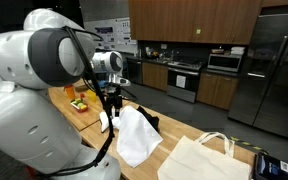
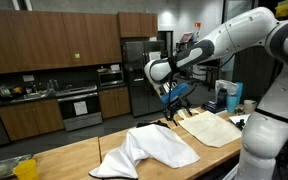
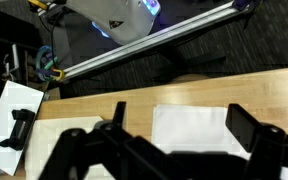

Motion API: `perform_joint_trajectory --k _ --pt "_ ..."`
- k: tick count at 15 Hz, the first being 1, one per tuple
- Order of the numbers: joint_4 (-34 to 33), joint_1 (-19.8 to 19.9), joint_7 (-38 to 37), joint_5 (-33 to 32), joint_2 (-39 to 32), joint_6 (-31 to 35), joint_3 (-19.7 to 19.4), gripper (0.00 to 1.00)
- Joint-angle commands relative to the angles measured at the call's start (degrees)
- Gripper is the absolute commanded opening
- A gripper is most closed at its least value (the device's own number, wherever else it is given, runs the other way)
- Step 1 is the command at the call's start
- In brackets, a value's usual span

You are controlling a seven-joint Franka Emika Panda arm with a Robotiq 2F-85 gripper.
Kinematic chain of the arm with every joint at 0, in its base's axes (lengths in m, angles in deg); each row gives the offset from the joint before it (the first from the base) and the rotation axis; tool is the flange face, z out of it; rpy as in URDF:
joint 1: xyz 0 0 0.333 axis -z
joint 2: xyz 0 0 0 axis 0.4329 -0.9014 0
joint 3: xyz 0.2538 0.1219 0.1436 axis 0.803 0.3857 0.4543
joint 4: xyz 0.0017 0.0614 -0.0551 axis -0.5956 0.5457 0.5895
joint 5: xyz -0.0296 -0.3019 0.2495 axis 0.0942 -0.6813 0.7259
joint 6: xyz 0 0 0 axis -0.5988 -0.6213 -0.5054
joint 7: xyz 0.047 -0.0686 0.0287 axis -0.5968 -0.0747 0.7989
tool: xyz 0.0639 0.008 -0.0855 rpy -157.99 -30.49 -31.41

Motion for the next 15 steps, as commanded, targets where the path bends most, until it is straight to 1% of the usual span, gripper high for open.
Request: perform_joint_trajectory --k 1,6,9,11,15 --pt "-1.59 0.18 10.5 -1.49 -3.3 1.12 0.86 1.0" --pt "0.56 0.94 28.09 -3.03 -7.34 8.26 -0.94 1.0" --pt "-1.3 1.69 38.93 -5.45 -12.14 11.54 -2.46 1.0" --pt "-3.09 2.15 45.05 -5.81 -15.76 15.14 -3.36 1.0" --pt "-8.16 2.7 46.18 -4.92 -25.06 21.93 -3.87 1.0"
